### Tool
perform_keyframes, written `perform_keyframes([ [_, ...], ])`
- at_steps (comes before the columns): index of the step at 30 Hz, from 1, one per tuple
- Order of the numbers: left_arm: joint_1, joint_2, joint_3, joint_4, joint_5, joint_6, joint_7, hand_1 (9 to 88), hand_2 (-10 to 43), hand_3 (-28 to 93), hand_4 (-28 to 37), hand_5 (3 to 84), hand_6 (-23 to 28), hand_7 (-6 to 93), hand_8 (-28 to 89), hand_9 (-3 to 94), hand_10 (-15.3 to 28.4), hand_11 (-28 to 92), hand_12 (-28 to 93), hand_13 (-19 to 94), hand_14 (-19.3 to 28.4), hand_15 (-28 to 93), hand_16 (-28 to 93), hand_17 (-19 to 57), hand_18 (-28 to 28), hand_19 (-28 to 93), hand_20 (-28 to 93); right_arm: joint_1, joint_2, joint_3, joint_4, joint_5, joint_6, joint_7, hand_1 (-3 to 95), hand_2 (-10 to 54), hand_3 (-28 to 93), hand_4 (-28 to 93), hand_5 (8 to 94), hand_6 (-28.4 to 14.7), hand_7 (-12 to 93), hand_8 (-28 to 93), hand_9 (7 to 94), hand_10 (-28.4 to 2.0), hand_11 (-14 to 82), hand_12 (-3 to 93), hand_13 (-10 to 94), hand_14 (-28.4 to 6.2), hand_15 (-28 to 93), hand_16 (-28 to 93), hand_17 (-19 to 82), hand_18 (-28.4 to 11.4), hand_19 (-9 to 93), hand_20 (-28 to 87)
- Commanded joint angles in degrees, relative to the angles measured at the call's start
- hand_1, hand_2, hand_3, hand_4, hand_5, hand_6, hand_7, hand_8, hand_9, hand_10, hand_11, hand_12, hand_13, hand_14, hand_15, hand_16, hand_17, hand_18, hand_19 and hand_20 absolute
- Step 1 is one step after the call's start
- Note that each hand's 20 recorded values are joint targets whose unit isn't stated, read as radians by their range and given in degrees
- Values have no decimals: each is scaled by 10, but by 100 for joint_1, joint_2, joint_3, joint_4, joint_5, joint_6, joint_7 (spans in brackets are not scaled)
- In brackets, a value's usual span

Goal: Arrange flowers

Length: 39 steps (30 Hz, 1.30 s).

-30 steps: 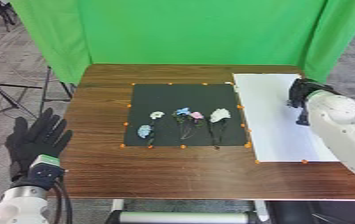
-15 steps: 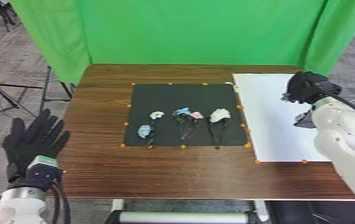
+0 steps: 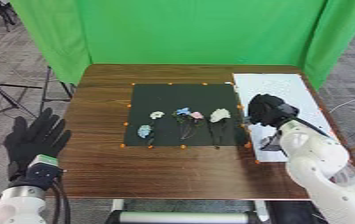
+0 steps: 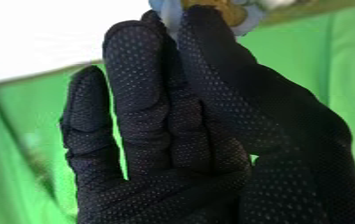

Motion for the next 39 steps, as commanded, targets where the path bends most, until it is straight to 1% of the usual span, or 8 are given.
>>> perform_keyframes([
  [1, 22, -48, -4, -2, 90, -46, -84, 245, 83, 715, -283, 324, 70, 177, -108, 236, 128, 210, 95, 117, 121, 292, -75, -65, 112, 240, 77, -153, -254, -279, 5, -211, 224, -57, 589, -95, 758, -283, 725, 5, 394, 25, 832, -78, 150, 467, 699, -48, 456, 426, 327, -206, 753, 404],
  [6, 46, -52, 16, -6, 43, -54, -35, 245, 83, 716, -283, 324, 69, 178, -109, 236, 128, 210, 94, 118, 121, 292, -74, -64, 112, 238, 77, -91, -342, -474, 63, -278, 325, 44, 590, -95, 756, -283, 719, 6, 399, 28, 828, -79, 154, 466, 694, -47, 463, 426, 326, -205, 755, 400],
  [9, 12, -47, 36, -34, 18, 117, -7, 246, 82, 715, -283, 325, 70, 177, -109, 232, 128, 207, 93, 118, 121, 293, -75, -64, 112, 239, 78, -85, -379, -516, 85, -357, 315, 139, 586, -95, 756, -283, 717, 3, 395, 13, 823, -81, 153, 461, 687, -49, 470, 422, 326, -205, 758, 397],
  [19, 36, -68, 21, -59, -46, 234, 16, 249, 82, 714, -283, 303, 67, 182, -111, 190, 123, 206, 95, 79, 106, 282, -74, -73, 103, 232, 76, -193, -343, -452, -72, -25, 558, 527, 589, -95, 723, -283, 657, -4, 307, -47, 770, -86, 92, 379, 647, -49, 466, 397, 309, -206, 748, 371],
  [22, 46, -79, 16, -71, -56, 278, 24, 248, 82, 715, -283, 306, 68, 182, -112, 194, 123, 207, 93, 73, 104, 278, -75, -76, 99, 225, 74, -285, -328, -380, -163, -107, 620, 513, 586, -95, 722, -283, 637, -1, 262, -131, 748, -95, 108, 347, 646, -48, 468, 392, 308, -207, 752, 363],
  [33, 25, -78, -4, -37, -27, 198, -11, 247, 82, 717, -283, 303, 66, 183, -114, 196, 123, 206, 92, 67, 102, 277, -77, -76, 97, 221, 78, -462, -315, -124, -557, 8, 555, 380, 534, -95, 735, -283, 598, -17, 229, -150, 677, -126, 225, 214, 634, -61, 481, 373, 298, -212, 754, 354],
  [36, 22, -65, -37, -10, -12, 84, -52, 247, 81, 716, -283, 303, 67, 182, -114, 196, 124, 204, 91, 69, 103, 277, -77, -76, 98, 220, 78, -570, -353, 70, -542, 231, 1013, 284, 455, -95, 787, -282, 578, -24, 213, -142, 650, -138, 219, 192, 617, -93, 519, 290, 295, -213, 750, 343],
  [39, -51, -38, -93, 29, 109, -60, -157, 243, 82, 712, -283, 303, 66, 179, -114, 199, 124, 200, 88, 86, 106, 271, -80, -76, 101, 224, 79, -736, -415, 448, -485, 933, 1632, -248, 320, -52, 794, -254, 522, -45, 192, -133, 573, -162, 174, 171, 520, -141, 462, 175, 273, -204, 685, 296],
])
